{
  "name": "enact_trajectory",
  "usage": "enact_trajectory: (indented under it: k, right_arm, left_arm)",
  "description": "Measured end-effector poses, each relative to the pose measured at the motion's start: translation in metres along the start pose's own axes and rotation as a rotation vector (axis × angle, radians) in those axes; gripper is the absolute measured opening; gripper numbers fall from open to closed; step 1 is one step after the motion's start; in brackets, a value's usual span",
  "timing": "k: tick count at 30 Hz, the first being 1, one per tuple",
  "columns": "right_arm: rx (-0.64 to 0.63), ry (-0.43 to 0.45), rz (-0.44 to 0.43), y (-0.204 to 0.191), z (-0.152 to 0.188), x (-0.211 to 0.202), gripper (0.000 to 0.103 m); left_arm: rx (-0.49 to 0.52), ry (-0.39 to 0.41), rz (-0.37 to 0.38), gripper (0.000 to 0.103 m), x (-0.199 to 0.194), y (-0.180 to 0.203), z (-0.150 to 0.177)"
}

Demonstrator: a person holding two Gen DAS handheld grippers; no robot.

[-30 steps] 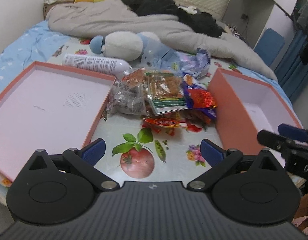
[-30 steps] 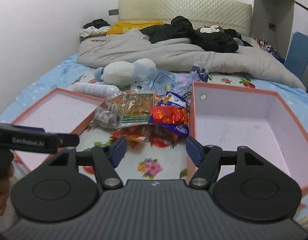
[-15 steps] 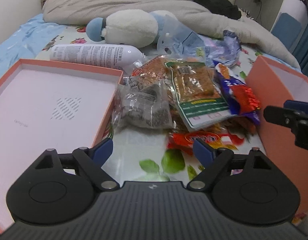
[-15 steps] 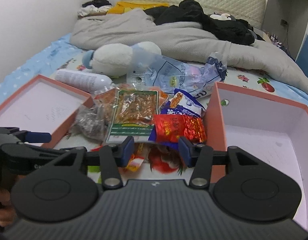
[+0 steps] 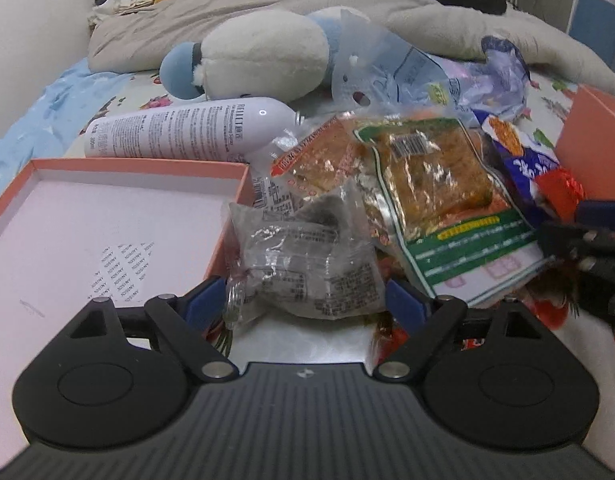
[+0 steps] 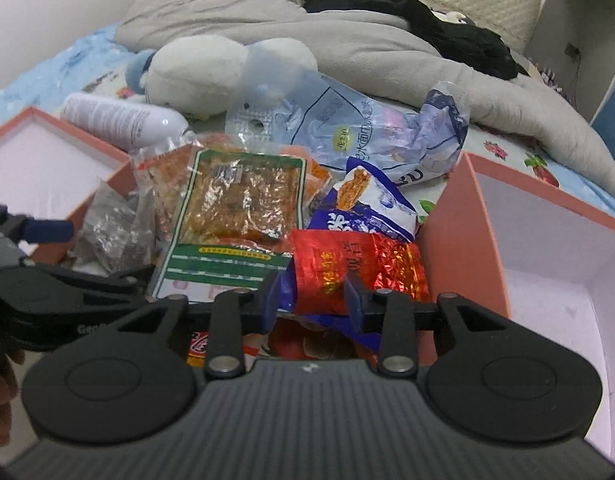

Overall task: Organize snacks
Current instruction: 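Reach the left tool to the clear wrapped packet while the right tool reaches the red foil candy, then grasp the clear packet with the left tool while the right tool grasps the red foil candy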

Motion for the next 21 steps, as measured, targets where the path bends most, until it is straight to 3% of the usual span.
enact_trajectory:
  k: [4, 5, 7, 9, 21]
  right_arm:
    - [-0.016, -0.004, 0.022, -0.002, 0.001, 0.006, 0.023]
    - [-0.014, 0.002, 0.019, -0.002, 0.0, 0.005, 0.015]
    - [-0.023, 0.016, 0.025, -0.003, 0.0, 0.001, 0.011]
    - [-0.029, 0.027, 0.022, -0.004, -0.001, -0.004, 0.009]
    - [-0.04, 0.069, -0.046, -0.003, 0.011, -0.044, 0.005]
  left_arm:
    - [-0.06, -0.01, 0.014, 0.091, 0.007, -0.004, 0.001]
    - [-0.062, -0.01, 0.012, 0.09, 0.008, -0.003, 0.001]
    - [-0.07, -0.004, 0.019, 0.089, 0.01, -0.002, 0.003]
    - [-0.116, -0.022, 0.047, 0.08, 0.012, -0.005, 0.004]
    - [-0.159, -0.048, 0.067, 0.068, -0.008, -0.007, 0.014]
Point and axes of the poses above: each gripper's, at about its wrist camera, not at the fingertips, and x roughly the way its jaws point, y to its right, z to its underside, the point moved 7 cm from there along x, roughly the way its jaws point, and after that the axes turned 6 degrees about -x, right-handed, at the moved point
